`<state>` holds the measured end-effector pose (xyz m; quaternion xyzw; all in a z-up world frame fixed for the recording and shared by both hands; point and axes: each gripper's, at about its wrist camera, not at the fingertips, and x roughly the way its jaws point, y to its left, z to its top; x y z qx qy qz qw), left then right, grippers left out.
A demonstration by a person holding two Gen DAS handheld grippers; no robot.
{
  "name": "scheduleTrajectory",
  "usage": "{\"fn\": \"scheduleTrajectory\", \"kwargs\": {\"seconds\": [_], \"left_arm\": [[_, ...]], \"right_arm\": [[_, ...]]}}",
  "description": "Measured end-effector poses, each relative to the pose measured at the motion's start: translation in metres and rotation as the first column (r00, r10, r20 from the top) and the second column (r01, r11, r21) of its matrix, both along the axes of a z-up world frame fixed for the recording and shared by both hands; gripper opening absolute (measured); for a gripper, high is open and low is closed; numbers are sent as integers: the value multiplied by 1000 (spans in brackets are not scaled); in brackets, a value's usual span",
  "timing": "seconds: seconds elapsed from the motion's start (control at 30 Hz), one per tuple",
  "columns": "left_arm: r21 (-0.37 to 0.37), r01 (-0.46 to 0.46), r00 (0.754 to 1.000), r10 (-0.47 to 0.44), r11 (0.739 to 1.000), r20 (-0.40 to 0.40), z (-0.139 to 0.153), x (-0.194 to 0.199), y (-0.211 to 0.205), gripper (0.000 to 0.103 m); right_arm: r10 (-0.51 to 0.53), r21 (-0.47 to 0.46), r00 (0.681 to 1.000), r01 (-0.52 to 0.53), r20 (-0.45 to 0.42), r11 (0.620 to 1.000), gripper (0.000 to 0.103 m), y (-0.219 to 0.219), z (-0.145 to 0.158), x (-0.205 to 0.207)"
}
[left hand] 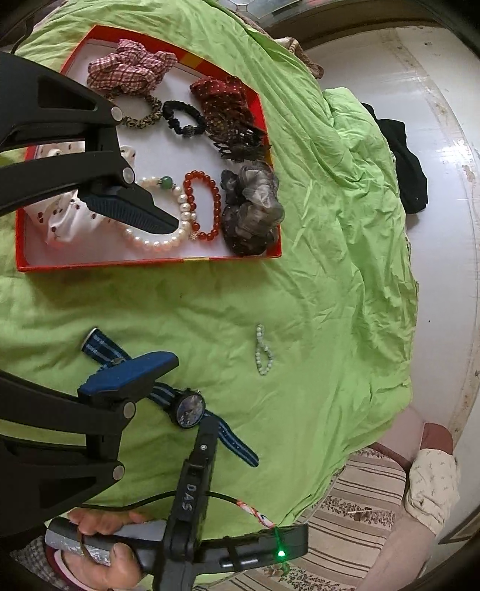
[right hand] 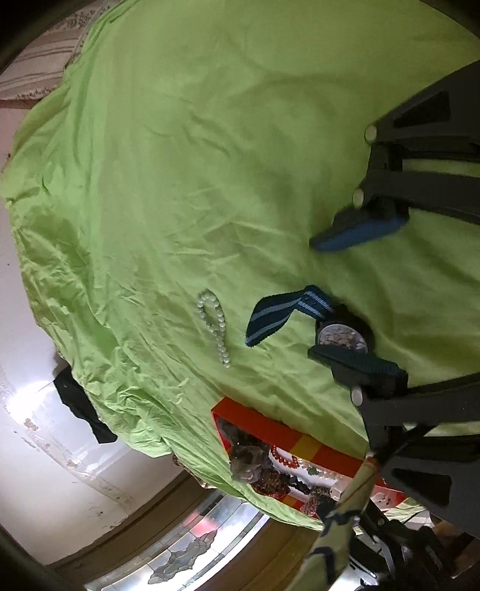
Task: Organize jewelry
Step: 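Grasp the pale bead bracelet with the left tool while the right tool grasps the watch strap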
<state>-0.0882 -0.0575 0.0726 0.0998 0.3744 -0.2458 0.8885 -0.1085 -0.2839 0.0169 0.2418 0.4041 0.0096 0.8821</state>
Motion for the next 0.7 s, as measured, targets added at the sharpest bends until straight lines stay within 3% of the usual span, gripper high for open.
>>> {"fn": "scheduleTrajectory", "kwargs": {"seconds": [0.13,0.37,0.47,0.53,0.57,0.6,0.7], "left_arm": [[-5,-3,1000,3,1000,-24,3,15,-5,65],[-35,-24,994,20,999,-109,3,57,-25,65],[-58,-40,991,32,998,-127,3,66,-27,65],[-85,-56,990,44,995,-136,4,74,-28,65],[-95,-62,989,48,994,-143,3,78,-29,65],[-110,-70,986,52,991,-158,2,85,-32,65],[-133,-72,977,43,989,-210,-3,104,-44,65]], "right_arm": [[-12,-7,1000,12,14,1000,2,-9,2,-8],[-199,-49,980,200,32,979,1,-67,12,-40],[-176,-60,980,181,88,982,3,-72,22,-54],[-89,-49,993,93,82,994,40,-60,23,-51],[-40,-39,996,43,83,998,72,-51,22,-47],[-2,-45,995,7,98,999,76,-40,22,-43],[46,-78,995,-39,92,996,76,-18,19,-25]]}}
